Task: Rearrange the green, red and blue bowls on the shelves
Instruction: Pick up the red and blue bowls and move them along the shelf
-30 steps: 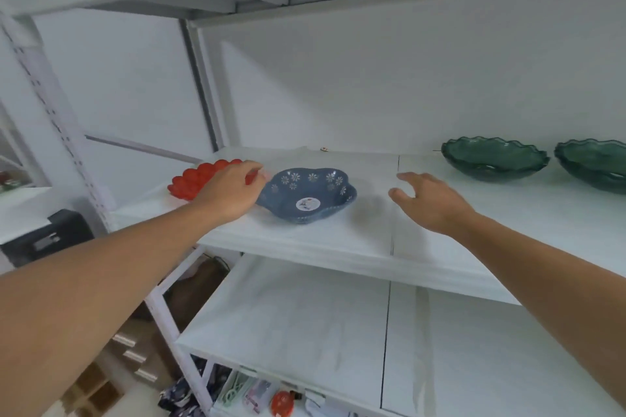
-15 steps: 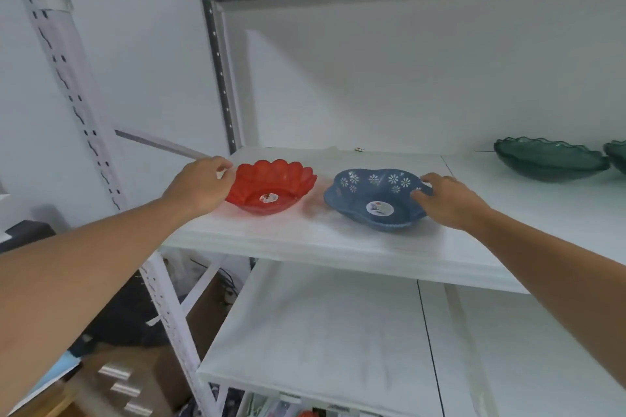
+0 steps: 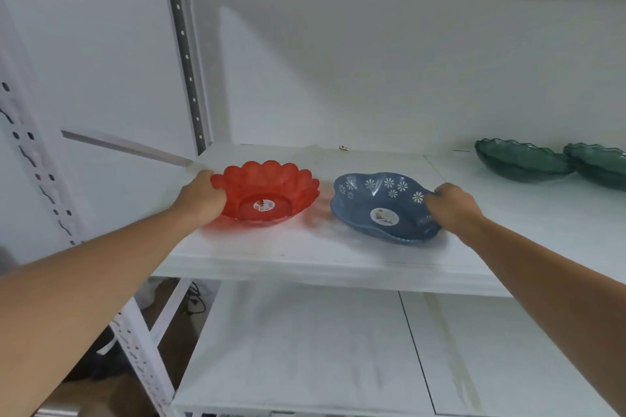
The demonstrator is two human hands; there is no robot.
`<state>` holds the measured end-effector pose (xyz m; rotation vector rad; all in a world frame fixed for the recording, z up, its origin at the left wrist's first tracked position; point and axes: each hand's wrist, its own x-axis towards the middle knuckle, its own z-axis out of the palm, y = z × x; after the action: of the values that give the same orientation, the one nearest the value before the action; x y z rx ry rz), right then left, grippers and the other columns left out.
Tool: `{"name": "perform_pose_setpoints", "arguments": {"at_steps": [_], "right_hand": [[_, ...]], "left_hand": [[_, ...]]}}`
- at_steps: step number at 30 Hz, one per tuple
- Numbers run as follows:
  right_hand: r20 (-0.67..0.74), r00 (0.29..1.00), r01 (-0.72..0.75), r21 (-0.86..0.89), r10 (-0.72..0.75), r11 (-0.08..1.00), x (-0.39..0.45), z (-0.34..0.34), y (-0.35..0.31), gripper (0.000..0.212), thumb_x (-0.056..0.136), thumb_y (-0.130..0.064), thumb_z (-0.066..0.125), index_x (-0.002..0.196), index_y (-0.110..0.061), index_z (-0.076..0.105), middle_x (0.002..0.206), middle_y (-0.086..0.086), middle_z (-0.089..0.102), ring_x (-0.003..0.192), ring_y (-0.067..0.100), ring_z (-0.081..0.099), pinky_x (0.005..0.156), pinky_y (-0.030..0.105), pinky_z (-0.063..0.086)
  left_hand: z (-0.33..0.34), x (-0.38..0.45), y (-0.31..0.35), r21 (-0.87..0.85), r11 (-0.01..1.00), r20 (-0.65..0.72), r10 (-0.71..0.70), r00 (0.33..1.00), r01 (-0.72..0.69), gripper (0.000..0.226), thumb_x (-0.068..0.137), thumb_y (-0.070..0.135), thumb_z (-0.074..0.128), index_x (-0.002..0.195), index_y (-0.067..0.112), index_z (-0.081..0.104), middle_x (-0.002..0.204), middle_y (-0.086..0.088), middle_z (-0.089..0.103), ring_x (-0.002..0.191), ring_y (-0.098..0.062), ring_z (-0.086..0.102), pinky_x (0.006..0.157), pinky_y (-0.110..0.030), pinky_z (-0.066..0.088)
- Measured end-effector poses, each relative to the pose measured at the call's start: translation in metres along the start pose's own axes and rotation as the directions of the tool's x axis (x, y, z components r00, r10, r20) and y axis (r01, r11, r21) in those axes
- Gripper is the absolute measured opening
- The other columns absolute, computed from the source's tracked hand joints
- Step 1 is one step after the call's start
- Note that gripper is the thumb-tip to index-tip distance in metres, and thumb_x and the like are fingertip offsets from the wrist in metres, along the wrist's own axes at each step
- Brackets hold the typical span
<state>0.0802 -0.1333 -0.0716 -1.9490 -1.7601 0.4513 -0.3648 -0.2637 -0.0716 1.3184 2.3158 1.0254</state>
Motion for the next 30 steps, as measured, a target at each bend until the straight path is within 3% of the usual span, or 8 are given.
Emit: {"name": "perform_pose_setpoints", "arguments": {"at_steps": [3, 7, 9, 12, 14, 19, 24, 30], "right_hand": [[0.046, 0.997, -0.067, 0.096, 0.063, 0.993, 0.003, 0.002, 0.001, 0.023, 0.095, -0.014, 0.045, 0.104, -0.008, 0.066, 0.091, 0.020, 0.071, 0.079, 0.042, 0.074, 0.069, 0.047, 0.061], [0.095, 0.987, -0.156, 0.331, 0.132, 0.931, 0.006, 0.005, 0.003, 0.032, 0.092, 0.003, 0.040, 0.102, -0.003, 0.069, 0.096, 0.028, 0.074, 0.061, 0.038, 0.072, 0.048, 0.035, 0.058], [0.087, 0.984, -0.180, 0.398, 0.159, 0.900, 0.006, 0.002, 0.003, 0.033, 0.094, 0.005, 0.040, 0.102, -0.003, 0.070, 0.099, 0.026, 0.074, 0.067, 0.038, 0.073, 0.048, 0.032, 0.057], [0.052, 0.977, -0.206, 0.456, 0.205, 0.866, 0.005, -0.006, 0.006, 0.034, 0.095, 0.005, 0.039, 0.100, -0.006, 0.071, 0.101, 0.022, 0.074, 0.080, 0.040, 0.076, 0.060, 0.040, 0.065], [0.023, 0.976, -0.202, 0.468, 0.217, 0.860, 0.003, -0.014, 0.011, 0.034, 0.095, 0.005, 0.040, 0.097, -0.007, 0.072, 0.097, 0.019, 0.075, 0.071, 0.037, 0.076, 0.052, 0.036, 0.063], [-0.046, 0.965, -0.209, 0.454, 0.257, 0.866, -0.006, -0.048, 0.050, 0.035, 0.093, 0.005, 0.040, 0.091, -0.006, 0.073, 0.091, 0.018, 0.075, 0.066, 0.038, 0.076, 0.050, 0.035, 0.062], [-0.122, 0.944, -0.223, 0.452, 0.308, 0.864, -0.013, -0.106, 0.120, 0.037, 0.091, 0.004, 0.037, 0.085, -0.012, 0.070, 0.088, 0.016, 0.073, 0.063, 0.036, 0.074, 0.048, 0.035, 0.062], [-0.170, 0.931, -0.207, 0.486, 0.323, 0.849, 0.000, -0.171, 0.218, 0.033, 0.091, 0.003, 0.040, 0.086, -0.011, 0.069, 0.085, 0.015, 0.073, 0.064, 0.038, 0.075, 0.060, 0.050, 0.067]], "left_hand": [[0.002, 0.001, 0.004, -0.118, 0.992, 0.036, -0.039, 0.999, 0.043, 0.041, 0.098, 0.018, 0.043, 0.138, 0.018, 0.053, 0.117, -0.016, 0.069, 0.097, -0.038, 0.070, 0.089, -0.049, 0.060], [0.003, 0.003, 0.011, -0.221, 0.972, 0.040, -0.074, 0.996, 0.081, 0.038, 0.103, 0.018, 0.041, 0.139, 0.018, 0.054, 0.120, -0.018, 0.069, 0.101, -0.042, 0.072, 0.090, -0.052, 0.060], [0.003, 0.006, 0.017, -0.272, 0.960, 0.052, -0.060, 0.997, 0.072, 0.036, 0.103, 0.018, 0.043, 0.136, 0.018, 0.056, 0.120, -0.017, 0.070, 0.101, -0.042, 0.073, 0.091, -0.056, 0.061], [0.006, 0.008, 0.038, -0.422, 0.905, 0.082, -0.027, 0.996, 0.060, 0.026, 0.103, 0.015, 0.044, 0.125, 0.024, 0.055, 0.108, -0.015, 0.074, 0.072, -0.036, 0.079, 0.070, -0.048, 0.067], [0.013, 0.009, 0.054, -0.461, 0.886, 0.096, 0.001, 0.995, 0.043, 0.024, 0.101, 0.015, 0.045, 0.118, 0.029, 0.053, 0.102, -0.012, 0.075, 0.059, -0.030, 0.078, 0.060, -0.039, 0.066], [0.050, 0.004, 0.102, -0.494, 0.869, 0.161, 0.080, 0.984, 0.010, 0.026, 0.091, 0.015, 0.045, 0.103, 0.033, 0.058, 0.095, -0.016, 0.078, 0.055, -0.029, 0.076, 0.059, -0.037, 0.065], [0.103, -0.022, 0.161, -0.508, 0.861, 0.230, 0.126, 0.965, 0.009, 0.033, 0.093, 0.010, 0.045, 0.114, 0.031, 0.058, 0.100, -0.015, 0.077, 0.059, -0.032, 0.077, 0.059, -0.036, 0.064], [0.179, -0.071, 0.251, -0.505, 0.863, 0.233, 0.145, 0.962, -0.007, 0.055, 0.096, 0.007, 0.041, 0.148, 0.024, 0.052, 0.108, -0.020, 0.074, 0.053, -0.030, 0.075, 0.047, -0.030, 0.059]]}}
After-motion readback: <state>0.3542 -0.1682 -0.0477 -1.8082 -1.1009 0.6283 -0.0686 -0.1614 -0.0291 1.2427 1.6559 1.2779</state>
